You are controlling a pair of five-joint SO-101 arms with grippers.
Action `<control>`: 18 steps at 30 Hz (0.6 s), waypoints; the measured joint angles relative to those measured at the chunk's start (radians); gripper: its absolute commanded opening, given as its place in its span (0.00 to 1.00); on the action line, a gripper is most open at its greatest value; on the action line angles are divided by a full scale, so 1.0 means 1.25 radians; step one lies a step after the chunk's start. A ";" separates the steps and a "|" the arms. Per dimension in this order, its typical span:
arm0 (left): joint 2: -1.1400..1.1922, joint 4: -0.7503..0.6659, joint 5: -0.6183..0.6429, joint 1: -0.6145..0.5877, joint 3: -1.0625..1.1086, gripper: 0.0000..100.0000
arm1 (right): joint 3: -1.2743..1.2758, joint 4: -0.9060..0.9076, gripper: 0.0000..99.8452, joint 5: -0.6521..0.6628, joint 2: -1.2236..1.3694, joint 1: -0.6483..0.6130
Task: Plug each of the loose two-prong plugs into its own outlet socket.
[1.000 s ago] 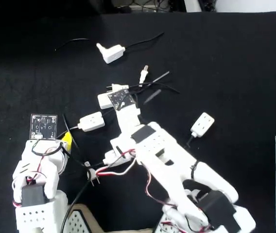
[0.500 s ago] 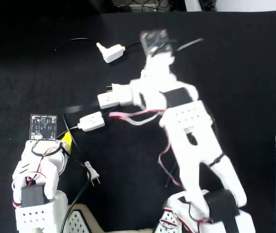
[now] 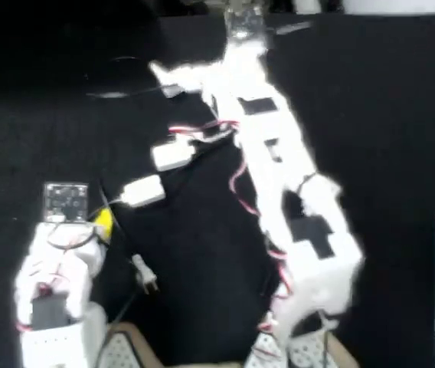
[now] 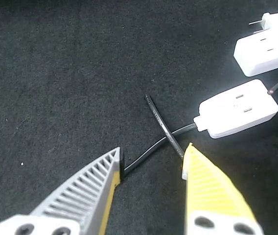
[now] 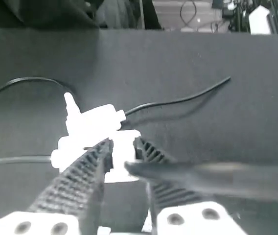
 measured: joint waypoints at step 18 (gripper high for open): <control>0.000 0.000 0.000 0.000 0.000 0.21 | -0.231 0.617 0.20 -0.029 0.022 0.006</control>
